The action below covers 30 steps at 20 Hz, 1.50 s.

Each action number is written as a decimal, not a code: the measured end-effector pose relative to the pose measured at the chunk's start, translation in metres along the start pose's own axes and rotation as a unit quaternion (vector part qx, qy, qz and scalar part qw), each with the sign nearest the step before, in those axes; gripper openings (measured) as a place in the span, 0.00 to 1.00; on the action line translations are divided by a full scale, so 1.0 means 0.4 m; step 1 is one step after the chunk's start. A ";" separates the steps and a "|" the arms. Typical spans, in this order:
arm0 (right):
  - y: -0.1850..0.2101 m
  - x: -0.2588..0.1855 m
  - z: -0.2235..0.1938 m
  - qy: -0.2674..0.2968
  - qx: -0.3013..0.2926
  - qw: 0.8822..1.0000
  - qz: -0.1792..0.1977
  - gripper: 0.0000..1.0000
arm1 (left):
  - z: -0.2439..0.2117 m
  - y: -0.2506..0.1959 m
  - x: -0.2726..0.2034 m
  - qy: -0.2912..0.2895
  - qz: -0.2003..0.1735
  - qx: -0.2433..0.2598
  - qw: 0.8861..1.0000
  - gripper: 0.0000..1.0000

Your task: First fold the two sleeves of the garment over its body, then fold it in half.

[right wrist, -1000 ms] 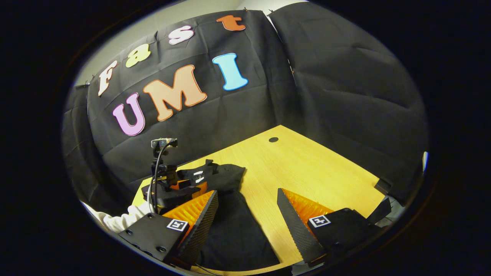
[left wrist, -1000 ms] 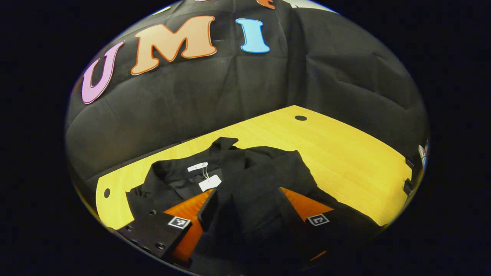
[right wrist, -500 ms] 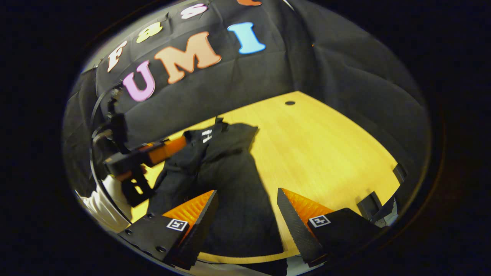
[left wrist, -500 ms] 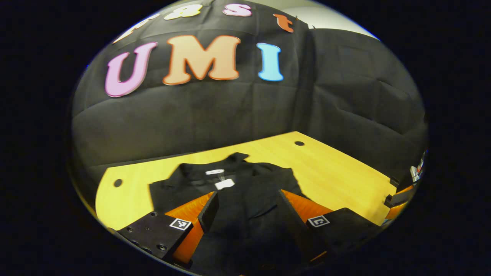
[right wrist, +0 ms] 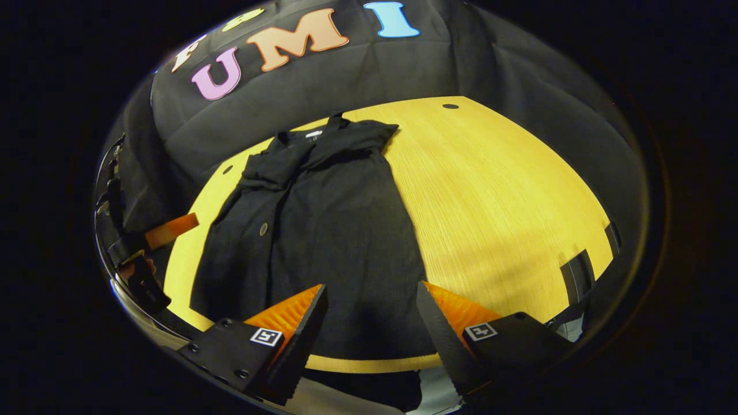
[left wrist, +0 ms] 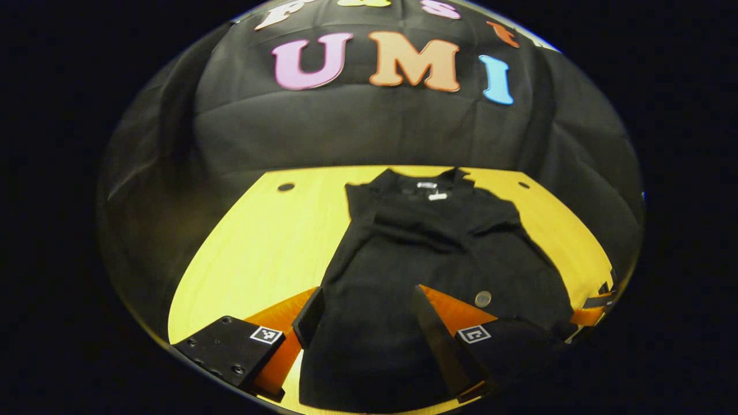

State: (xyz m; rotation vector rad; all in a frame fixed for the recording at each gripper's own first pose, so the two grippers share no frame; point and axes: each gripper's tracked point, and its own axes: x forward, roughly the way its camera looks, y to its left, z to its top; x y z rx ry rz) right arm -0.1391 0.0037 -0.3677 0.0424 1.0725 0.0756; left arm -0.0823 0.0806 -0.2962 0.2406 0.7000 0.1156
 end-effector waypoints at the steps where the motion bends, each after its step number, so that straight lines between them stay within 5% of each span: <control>1: -0.003 0.007 -0.017 0.007 -0.009 1.000 -0.003 0.99 | -0.037 0.012 -0.020 0.011 0.008 -0.013 1.000 0.94; 17: -0.012 0.047 -0.090 0.057 -0.126 0.990 -0.031 0.99 | -0.330 0.053 -0.122 0.106 0.064 -0.060 0.990 0.95; 26: -0.007 0.049 -0.091 0.051 -0.118 0.991 -0.032 0.93 | -0.323 0.042 -0.118 0.108 0.056 -0.044 0.992 0.94; 28: 0.005 0.050 -0.093 0.054 -0.122 0.991 -0.028 0.93 | -0.320 0.044 -0.119 0.108 0.048 -0.039 0.992 0.88; 30: 0.023 0.050 -0.096 0.054 -0.126 0.990 -0.022 0.83 | -0.315 0.037 -0.117 0.108 0.039 -0.033 0.993 0.81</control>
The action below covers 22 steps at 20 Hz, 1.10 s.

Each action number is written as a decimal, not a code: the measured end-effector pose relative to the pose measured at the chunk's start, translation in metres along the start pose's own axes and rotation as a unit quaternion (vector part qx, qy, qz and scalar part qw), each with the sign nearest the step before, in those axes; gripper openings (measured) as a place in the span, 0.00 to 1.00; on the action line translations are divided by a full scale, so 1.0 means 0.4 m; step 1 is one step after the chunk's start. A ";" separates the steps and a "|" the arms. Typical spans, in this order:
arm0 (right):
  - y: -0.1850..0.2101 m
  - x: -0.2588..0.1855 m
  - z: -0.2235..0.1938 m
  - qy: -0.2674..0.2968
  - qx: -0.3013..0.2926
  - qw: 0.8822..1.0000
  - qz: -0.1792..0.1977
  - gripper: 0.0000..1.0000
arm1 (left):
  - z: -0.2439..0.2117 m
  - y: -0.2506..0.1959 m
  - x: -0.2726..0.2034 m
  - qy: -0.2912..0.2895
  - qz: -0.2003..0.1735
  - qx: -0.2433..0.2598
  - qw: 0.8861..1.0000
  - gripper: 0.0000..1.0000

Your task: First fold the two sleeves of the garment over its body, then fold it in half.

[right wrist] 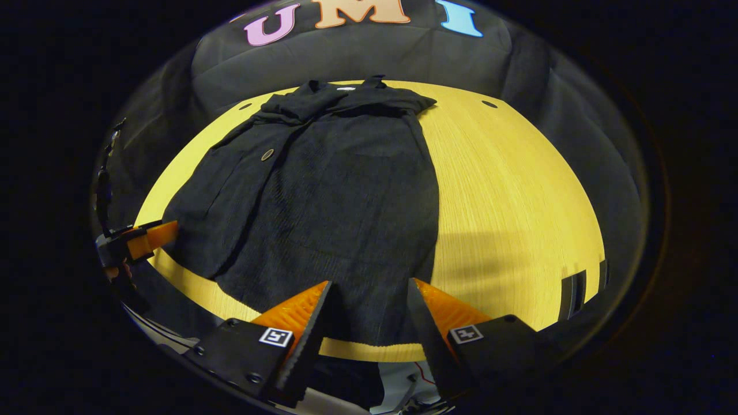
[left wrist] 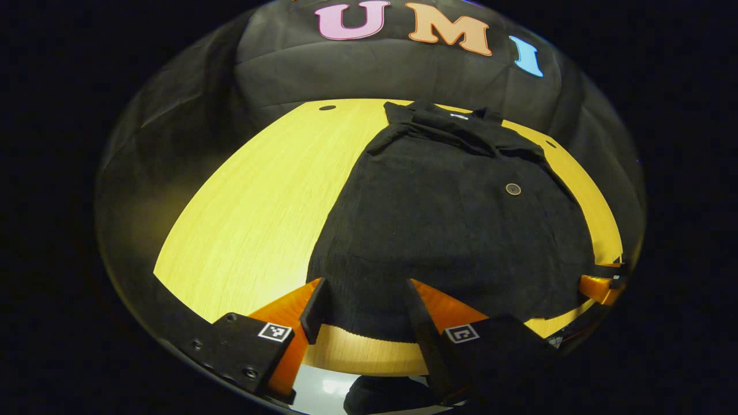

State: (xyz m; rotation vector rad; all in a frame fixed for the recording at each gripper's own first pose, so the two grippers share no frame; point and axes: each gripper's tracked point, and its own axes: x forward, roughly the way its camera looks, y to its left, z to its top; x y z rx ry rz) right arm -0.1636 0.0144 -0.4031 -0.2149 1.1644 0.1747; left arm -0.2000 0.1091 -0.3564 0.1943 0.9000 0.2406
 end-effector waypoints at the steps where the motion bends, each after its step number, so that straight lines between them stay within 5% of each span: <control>1: 0.007 -0.002 0.003 -0.003 -0.001 1.000 0.000 0.74 | -0.001 -0.010 0.003 0.002 -0.005 0.004 1.000 0.75; 4: 0.023 -0.001 0.005 -0.003 -0.001 1.000 0.009 0.54 | 0.009 -0.040 0.015 -0.003 -0.016 0.006 1.000 0.55; 6: 0.034 0.005 0.008 0.000 0.008 1.000 0.030 0.49 | 0.014 -0.046 0.016 -0.009 -0.017 -0.010 1.000 0.26; 7: 0.038 0.003 0.010 -0.001 0.024 0.999 0.042 0.29 | 0.019 -0.044 0.021 -0.009 -0.014 -0.022 1.000 0.11; 8: 0.043 0.001 0.013 -0.002 0.042 0.997 0.058 0.25 | 0.020 -0.048 0.023 -0.008 -0.013 -0.026 1.000 0.07; 9: 0.058 0.004 0.014 0.000 0.057 0.995 0.078 0.10 | 0.020 -0.047 0.022 -0.008 -0.015 -0.027 0.999 0.04; 12: 0.061 0.005 0.023 0.000 0.078 0.992 0.096 0.05 | 0.026 -0.049 0.022 -0.009 -0.028 -0.041 0.999 0.00; 16: 0.070 -0.022 0.062 -0.017 0.037 0.995 0.096 0.05 | 0.058 -0.031 0.001 -0.024 -0.058 -0.095 0.993 0.00; 22: 0.099 -0.083 0.241 -0.078 0.024 0.989 0.125 0.04 | 0.225 -0.045 -0.026 -0.083 -0.085 -0.074 0.990 0.00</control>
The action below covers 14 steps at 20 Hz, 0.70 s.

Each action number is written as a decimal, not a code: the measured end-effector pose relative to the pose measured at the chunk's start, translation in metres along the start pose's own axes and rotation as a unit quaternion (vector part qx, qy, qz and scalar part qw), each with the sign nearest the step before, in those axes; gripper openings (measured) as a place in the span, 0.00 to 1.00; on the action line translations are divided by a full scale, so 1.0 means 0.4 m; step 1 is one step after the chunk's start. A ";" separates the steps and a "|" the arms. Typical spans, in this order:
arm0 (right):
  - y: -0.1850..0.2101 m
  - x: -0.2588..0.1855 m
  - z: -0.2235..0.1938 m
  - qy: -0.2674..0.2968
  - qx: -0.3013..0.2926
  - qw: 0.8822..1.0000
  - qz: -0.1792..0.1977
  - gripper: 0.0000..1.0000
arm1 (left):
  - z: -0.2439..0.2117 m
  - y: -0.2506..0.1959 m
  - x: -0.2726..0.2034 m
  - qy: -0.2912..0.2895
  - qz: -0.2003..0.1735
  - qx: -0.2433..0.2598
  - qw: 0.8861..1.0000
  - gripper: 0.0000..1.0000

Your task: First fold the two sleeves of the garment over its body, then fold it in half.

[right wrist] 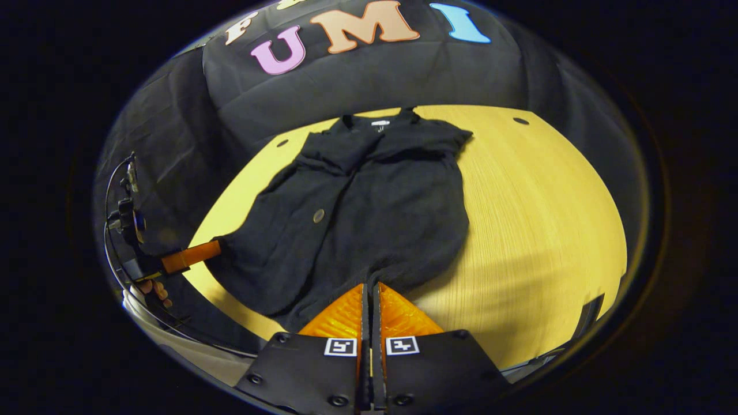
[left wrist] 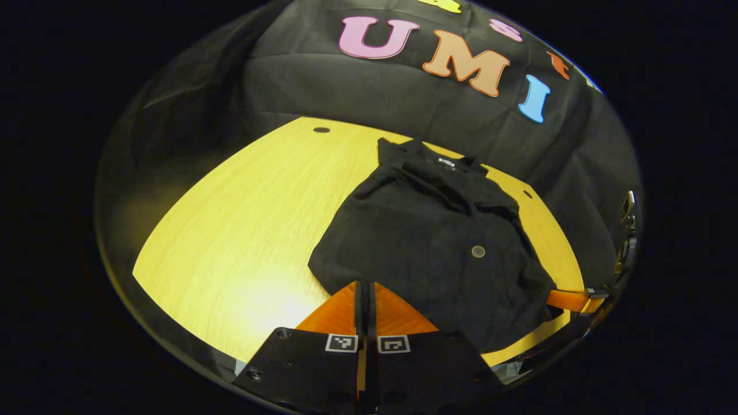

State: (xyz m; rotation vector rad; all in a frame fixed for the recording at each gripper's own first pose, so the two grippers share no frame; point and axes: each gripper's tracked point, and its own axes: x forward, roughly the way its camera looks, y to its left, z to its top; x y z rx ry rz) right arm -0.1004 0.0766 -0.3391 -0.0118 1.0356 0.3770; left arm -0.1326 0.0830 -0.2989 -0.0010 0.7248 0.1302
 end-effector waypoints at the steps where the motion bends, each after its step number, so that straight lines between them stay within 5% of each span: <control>1: 0.004 0.000 0.039 -0.011 0.001 1.000 0.005 0.04 | 0.036 -0.013 0.008 -0.009 -0.007 0.005 1.000 0.00; 14: -0.116 0.091 0.608 -0.092 -0.050 0.994 -0.029 0.04 | 0.593 -0.198 0.296 -0.127 -0.060 0.088 0.986 0.00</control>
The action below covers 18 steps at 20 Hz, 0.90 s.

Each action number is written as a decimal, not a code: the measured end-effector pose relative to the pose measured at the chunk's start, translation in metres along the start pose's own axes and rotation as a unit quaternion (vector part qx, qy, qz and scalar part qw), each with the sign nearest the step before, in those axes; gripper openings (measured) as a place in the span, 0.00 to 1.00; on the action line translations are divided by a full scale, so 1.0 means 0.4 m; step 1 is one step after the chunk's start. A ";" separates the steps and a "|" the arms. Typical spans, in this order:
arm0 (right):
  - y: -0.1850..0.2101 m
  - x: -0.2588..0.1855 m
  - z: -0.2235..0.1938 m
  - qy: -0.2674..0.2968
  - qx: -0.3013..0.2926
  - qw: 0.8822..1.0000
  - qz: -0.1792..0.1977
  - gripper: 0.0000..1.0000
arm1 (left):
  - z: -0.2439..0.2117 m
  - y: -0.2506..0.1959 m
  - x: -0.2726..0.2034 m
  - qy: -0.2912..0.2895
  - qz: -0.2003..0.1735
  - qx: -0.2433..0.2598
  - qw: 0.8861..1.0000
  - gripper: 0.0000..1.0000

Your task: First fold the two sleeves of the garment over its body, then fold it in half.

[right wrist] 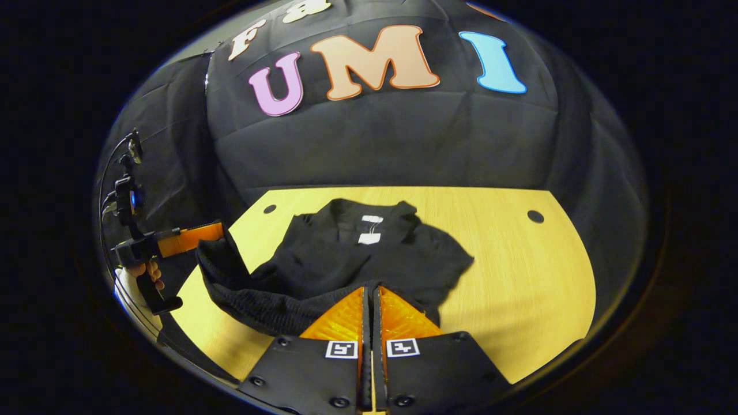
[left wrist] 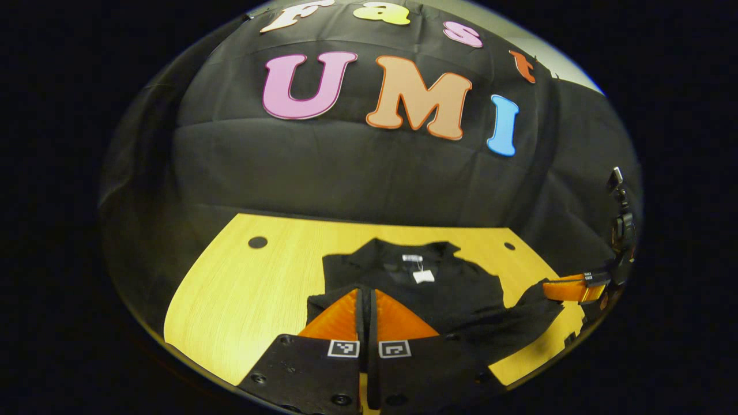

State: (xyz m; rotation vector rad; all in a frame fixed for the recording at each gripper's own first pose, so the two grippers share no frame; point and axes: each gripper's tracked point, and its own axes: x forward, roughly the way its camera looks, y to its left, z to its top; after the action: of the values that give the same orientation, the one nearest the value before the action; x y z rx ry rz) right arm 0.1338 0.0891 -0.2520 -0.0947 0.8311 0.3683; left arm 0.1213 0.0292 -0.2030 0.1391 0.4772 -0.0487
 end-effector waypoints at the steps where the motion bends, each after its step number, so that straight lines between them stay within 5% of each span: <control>1: -0.018 0.030 0.033 -0.005 0.006 1.000 -0.004 0.04 | 0.018 0.007 0.038 0.000 0.005 0.000 1.000 0.00; 5: -0.069 0.147 0.145 -0.015 0.038 0.999 -0.009 0.04 | 0.072 0.041 0.194 -0.005 0.023 -0.001 1.000 0.00; 12: -0.151 0.351 0.246 -0.018 0.106 0.994 -0.017 0.04 | -0.019 0.103 0.380 0.028 0.064 -0.001 0.998 0.00; 14: -0.163 0.384 0.265 -0.035 0.116 0.993 -0.012 0.07 | -0.029 0.109 0.399 0.029 0.068 -0.003 0.997 0.09; 17: -0.181 0.354 0.303 -0.066 0.128 0.990 -0.006 0.77 | -0.004 0.122 0.398 0.008 0.080 -0.013 0.997 1.00; 18: -0.182 0.342 0.315 -0.076 0.127 0.989 0.000 1.00 | 0.010 0.119 0.384 -0.003 0.081 -0.023 0.996 0.96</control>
State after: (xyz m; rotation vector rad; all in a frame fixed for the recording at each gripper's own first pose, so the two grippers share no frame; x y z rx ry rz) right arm 0.3324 0.0881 -0.2722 0.1698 0.7200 0.2636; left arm 0.2630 0.0737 -0.2645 0.1319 0.4597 0.1205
